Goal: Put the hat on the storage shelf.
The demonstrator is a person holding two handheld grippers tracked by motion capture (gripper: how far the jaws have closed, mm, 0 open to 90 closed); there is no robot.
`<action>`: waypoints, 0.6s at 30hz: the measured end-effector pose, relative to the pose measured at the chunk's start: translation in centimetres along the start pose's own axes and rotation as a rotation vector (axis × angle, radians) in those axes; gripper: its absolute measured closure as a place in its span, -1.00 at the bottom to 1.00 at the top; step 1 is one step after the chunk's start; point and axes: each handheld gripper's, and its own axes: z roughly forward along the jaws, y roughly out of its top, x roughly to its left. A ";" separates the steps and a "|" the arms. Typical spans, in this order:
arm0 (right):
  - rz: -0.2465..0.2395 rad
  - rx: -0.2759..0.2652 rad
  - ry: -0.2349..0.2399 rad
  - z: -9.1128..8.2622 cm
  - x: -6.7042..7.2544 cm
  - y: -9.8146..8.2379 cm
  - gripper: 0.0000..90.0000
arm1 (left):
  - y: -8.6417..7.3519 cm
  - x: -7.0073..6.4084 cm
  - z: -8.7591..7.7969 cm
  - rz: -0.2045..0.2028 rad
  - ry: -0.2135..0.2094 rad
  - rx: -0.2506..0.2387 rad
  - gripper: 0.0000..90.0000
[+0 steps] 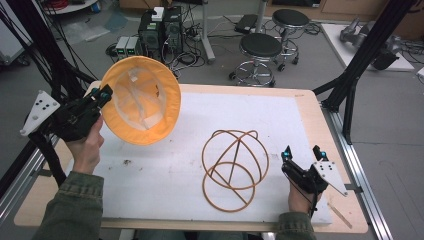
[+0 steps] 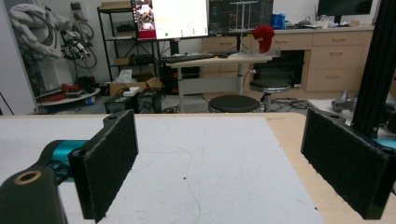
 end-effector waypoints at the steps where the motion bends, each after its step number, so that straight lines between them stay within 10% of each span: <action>1: 0.000 0.000 0.000 0.0 0.0 0.0 -0.78 | 0.0 0.0 0.0 0.000 0.000 0.000 0.93; 18: 0.013 -0.019 -0.003 -0.3 -0.1 0.1 -0.78 | 2.0 -5.4 0.7 0.034 -0.166 -0.097 0.93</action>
